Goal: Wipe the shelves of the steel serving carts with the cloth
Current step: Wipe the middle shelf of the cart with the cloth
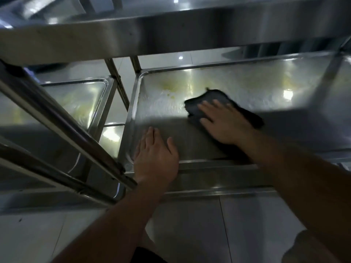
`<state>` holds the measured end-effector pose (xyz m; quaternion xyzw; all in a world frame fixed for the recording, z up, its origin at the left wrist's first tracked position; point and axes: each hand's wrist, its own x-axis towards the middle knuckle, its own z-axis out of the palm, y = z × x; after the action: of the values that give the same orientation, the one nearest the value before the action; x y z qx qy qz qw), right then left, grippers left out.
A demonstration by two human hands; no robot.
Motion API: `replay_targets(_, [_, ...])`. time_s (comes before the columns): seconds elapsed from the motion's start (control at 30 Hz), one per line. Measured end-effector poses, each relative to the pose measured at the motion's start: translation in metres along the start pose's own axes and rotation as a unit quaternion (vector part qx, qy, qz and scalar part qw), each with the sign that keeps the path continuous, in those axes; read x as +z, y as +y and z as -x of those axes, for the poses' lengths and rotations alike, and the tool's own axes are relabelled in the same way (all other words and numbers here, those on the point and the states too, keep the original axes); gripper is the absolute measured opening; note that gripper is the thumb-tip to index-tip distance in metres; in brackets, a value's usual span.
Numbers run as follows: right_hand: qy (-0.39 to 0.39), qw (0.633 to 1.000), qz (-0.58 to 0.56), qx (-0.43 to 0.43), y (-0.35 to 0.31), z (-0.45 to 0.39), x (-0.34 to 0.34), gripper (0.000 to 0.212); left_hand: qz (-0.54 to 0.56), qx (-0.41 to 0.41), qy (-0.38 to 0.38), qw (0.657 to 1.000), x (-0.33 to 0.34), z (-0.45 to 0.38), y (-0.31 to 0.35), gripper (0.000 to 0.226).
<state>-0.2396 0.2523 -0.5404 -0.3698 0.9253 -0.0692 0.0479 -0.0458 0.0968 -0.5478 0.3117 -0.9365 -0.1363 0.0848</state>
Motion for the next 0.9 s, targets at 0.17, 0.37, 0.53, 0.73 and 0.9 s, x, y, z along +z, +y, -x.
replay_targets(0.17, [0.011,0.978,-0.007,0.209,0.080,0.029,-0.008,0.069,0.008,0.003,0.012,1.000,0.004,0.001,0.000,0.073])
replay_targets(0.37, [0.013,0.983,-0.025,0.179,-0.015,-0.001,0.006,0.072,0.008,0.010,0.067,0.998,0.006,0.003,0.002,0.072])
replay_targets(0.53, [-0.048,0.996,0.006,-0.079,-0.110,-0.044,0.012,0.061,0.065,0.023,0.160,0.985,0.004,0.007,0.000,0.068])
replay_targets(0.73, [-0.101,0.973,0.047,-0.204,-0.103,-0.028,0.003,0.069,0.092,0.016,0.160,0.983,0.007,0.007,0.001,0.068])
replay_targets(0.9, [-0.085,0.980,-0.032,-0.179,-0.067,0.033,0.005,0.080,0.090,-0.002,0.139,0.986,0.005,0.006,0.002,0.069])
